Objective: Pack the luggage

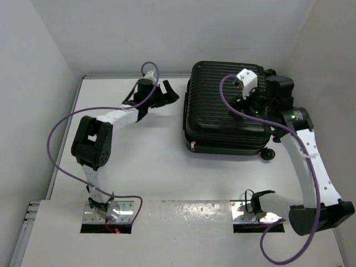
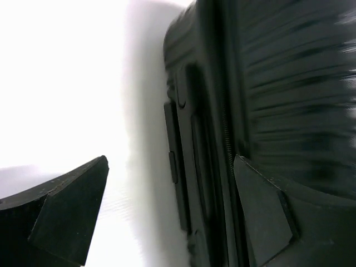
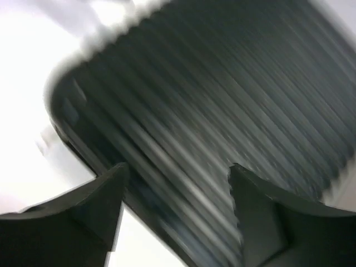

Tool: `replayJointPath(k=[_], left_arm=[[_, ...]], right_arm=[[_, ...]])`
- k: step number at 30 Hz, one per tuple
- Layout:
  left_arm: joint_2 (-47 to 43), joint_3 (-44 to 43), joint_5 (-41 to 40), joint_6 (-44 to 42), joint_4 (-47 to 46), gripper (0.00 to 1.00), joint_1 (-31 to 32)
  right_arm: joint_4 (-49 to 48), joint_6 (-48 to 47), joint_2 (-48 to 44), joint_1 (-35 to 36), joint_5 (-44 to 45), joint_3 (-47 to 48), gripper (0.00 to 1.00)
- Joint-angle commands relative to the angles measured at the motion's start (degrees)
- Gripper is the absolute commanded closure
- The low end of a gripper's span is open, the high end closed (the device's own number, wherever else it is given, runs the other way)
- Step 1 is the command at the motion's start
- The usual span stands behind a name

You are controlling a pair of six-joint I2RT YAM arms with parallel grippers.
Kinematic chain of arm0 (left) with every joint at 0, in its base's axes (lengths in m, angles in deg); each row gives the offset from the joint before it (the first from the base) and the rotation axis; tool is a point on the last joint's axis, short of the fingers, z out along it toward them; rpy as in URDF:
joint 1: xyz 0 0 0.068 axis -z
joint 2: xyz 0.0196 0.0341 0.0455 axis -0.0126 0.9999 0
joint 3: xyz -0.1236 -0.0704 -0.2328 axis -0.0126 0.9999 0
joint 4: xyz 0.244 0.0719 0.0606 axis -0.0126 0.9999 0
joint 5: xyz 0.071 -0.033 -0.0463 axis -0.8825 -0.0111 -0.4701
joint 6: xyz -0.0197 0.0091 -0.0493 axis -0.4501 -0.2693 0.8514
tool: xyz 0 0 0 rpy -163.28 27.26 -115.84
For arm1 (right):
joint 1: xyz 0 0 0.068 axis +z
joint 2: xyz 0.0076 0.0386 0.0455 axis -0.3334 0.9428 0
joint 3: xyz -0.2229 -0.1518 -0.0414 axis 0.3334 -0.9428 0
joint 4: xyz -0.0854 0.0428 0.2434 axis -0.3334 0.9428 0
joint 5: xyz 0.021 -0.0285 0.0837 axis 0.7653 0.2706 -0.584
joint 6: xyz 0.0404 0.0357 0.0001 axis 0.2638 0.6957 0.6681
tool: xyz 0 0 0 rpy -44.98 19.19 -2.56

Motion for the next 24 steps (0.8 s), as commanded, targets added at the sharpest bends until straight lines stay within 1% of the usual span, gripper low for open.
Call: replayJointPath(k=[1,2,3,4,5,6,7,8,9,10,12,15,17,21,22,23,24], left_arm=[[-5.74,-1.0,8.85,-11.09,3.8,0.0,-5.11],[-5.74,-2.41,11.24,-13.46,8.78,0.0,-6.09],[-5.74,-3.64,14.66,-19.75,10.83,0.0,-6.97],[-5.74,-5.92,21.22,-22.85,13.11,0.0,-8.63],[-5.74,-6.55,23.55,-25.58,15.48,0.0,-9.34],[-5.74,-6.56,25.57,-27.96,18.38,0.0,-10.04],[-6.26,-6.56,29.68,-32.16,19.19,0.0,-11.53],[-6.79,-5.86,30.5,-33.59,19.98,0.0,-12.07],[-7.4,-5.33,31.21,-34.65,20.6,0.0,-12.59],[-7.41,-5.33,31.91,-37.01,21.3,0.0,-12.6],[-8.02,-4.8,34.11,-39.48,24.01,0.0,-13.13],[-9.6,-2.7,34.73,-41.08,24.03,0.0,-13.13],[-10.92,-1.29,35.26,-41.61,24.03,0.0,-13.13],[-16.8,4.77,35.26,-42.22,24.03,0.0,-10.23],[-19.6,6.09,35.26,-40.92,22.55,0.0,-9.53],[-20.93,8.45,33.26,-40.29,22.54,0.0,-7.87],[-22.08,9.78,33.24,-39.68,21.75,0.0,-7.16]], right_arm=[[16.59,-14.37,0.6,-6.96,-4.02,3.31,0.22],[21.92,-16.05,1.13,-9.94,-5.68,5.75,0.2],[28.24,-20.94,3.05,-13.45,-7.26,9.52,0.2],[31.61,-25.86,5.68,-14.7,-7.89,11.56,0.16],[37.21,-30.26,8.23,-17.15,-8.33,16.71,0.14],[39.7,-32.05,9.38,-19.7,-8.07,18.33,0.13],[43.81,-35.54,11.22,-22.68,-8.07,19.56,0.07],[45.6,-37.32,12.81,-23.93,-7.81,22.53,0.05],[46.4,-38.9,13.26,-26.12,-7.11,23.09,0.04],[48.67,-44.57,14.74,-28.4,-5.27,23.61,0.04],[49.39,-47.95,15.28,-31.39,-4.29,23.71,0.04],[49.48,-57.96,15.63,-34.39,-2.36,19.32,0.04],[48.52,-61.66,15.72,-36.15,-3.05,16.24,0.04],[45.97,-68.27,16.51,-37.39,-5.69,9.57,0.04],[43.79,-69.23,16.6,-37.39,-6.74,8.77,0.04],[42.64,-72.29,16.86,-37.56,-7.45,7.9,0.04],[41.84,-73.1,16.95,-38.17,-8.06,6.23,0.04]])
